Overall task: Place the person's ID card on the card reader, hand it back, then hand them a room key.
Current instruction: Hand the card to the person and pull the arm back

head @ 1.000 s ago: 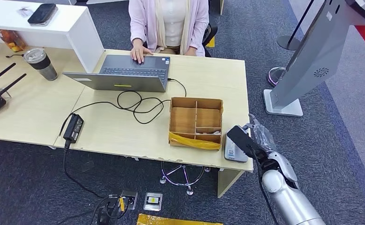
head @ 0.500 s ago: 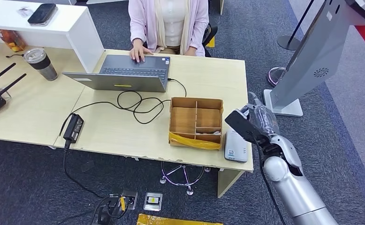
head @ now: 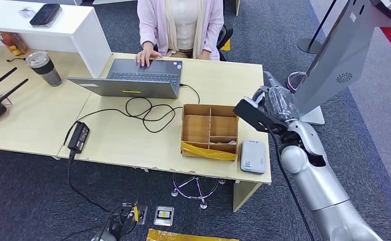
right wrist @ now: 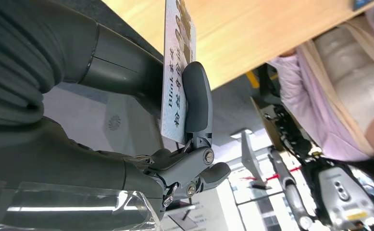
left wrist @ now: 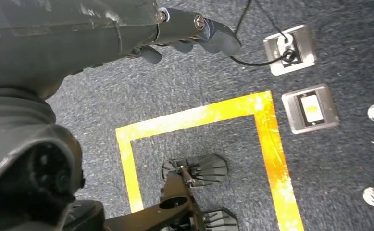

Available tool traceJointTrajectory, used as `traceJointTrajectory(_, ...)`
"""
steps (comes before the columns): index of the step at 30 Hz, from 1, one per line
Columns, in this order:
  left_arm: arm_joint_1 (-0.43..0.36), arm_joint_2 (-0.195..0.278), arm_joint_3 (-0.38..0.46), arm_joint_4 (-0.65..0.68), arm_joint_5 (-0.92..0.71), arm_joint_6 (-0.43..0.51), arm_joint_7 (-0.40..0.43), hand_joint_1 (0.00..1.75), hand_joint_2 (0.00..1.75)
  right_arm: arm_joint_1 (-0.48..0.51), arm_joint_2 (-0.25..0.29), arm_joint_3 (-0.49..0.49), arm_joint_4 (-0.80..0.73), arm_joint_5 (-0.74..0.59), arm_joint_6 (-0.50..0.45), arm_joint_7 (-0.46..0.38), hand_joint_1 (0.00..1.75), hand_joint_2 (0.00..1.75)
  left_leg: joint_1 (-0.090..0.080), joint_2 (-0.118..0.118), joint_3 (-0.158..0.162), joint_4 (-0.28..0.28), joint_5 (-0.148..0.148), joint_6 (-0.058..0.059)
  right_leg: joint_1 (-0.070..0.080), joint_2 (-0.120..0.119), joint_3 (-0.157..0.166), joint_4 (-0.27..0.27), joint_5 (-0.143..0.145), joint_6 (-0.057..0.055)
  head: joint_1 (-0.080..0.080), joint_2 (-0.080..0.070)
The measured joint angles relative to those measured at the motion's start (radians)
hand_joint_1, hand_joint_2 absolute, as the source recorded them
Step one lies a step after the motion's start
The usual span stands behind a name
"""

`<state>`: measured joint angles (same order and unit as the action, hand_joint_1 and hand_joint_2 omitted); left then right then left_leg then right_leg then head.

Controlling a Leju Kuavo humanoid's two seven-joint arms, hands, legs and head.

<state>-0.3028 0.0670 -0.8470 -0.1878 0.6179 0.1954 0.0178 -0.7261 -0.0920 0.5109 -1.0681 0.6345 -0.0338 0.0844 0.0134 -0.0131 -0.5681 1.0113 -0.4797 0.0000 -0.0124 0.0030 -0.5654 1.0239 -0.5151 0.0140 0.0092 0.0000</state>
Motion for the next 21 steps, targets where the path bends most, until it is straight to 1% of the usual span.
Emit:
traceJointTrajectory(4, -0.019, -0.008, 0.000, -0.001, -0.010, -0.007, 0.005, 0.00, 0.00, -0.066, 0.064, 0.017, 0.098, 0.008, -0.035, -0.033, 1.75, 1.75, 0.000, 0.000, 0.000, 0.000, 0.000, 0.000, 0.000, 0.000, 0.000, 0.000, 0.000, 0.000, 0.000, 0.000)
traceJointTrajectory(8, -0.026, -0.015, -0.001, -0.003, -0.010, -0.010, 0.006, 0.00, 0.00, -0.090, 0.108, 0.033, 0.177, 0.011, -0.051, -0.047, 1.75, 1.75, 0.000, -0.001, 0.000, 0.000, 0.000, 0.000, 0.000, -0.001, 0.000, 0.000, 0.000, 0.000, 0.000, 0.000)
traceJointTrajectory(13, -0.030, -0.018, -0.001, -0.003, -0.010, -0.008, 0.006, 0.00, 0.00, -0.105, 0.133, 0.042, 0.236, 0.011, -0.056, -0.052, 1.75, 1.75, 0.000, -0.001, 0.000, 0.000, 0.000, 0.000, 0.000, -0.001, 0.000, 0.000, 0.000, 0.000, 0.000, 0.000)
traceJointTrajectory(17, -0.033, -0.019, -0.001, -0.003, -0.001, -0.009, -0.001, 0.00, 0.00, -0.110, 0.142, 0.045, 0.271, 0.009, -0.064, -0.050, 1.75, 1.75, 0.000, -0.001, 0.000, 0.000, 0.000, 0.000, 0.000, -0.001, -0.001, 0.000, 0.000, 0.000, 0.000, 0.000)
traceJointTrajectory(19, -0.035, -0.021, 0.004, -0.005, 0.039, -0.012, -0.036, 0.00, 0.00, -0.112, 0.143, 0.048, 0.288, 0.007, -0.069, -0.049, 1.75, 1.75, 0.000, -0.001, 0.000, 0.000, 0.000, 0.000, 0.000, 0.000, -0.001, 0.000, 0.000, 0.000, 0.000, 0.000)
traceJointTrajectory(21, -0.032, -0.022, 0.020, -0.007, 0.096, -0.020, -0.098, 0.00, 0.00, -0.112, 0.142, 0.051, 0.299, 0.005, -0.073, -0.047, 1.75, 1.75, 0.000, -0.001, 0.000, 0.000, 0.000, 0.000, 0.000, 0.000, -0.001, 0.000, 0.000, 0.000, 0.000, 0.000)
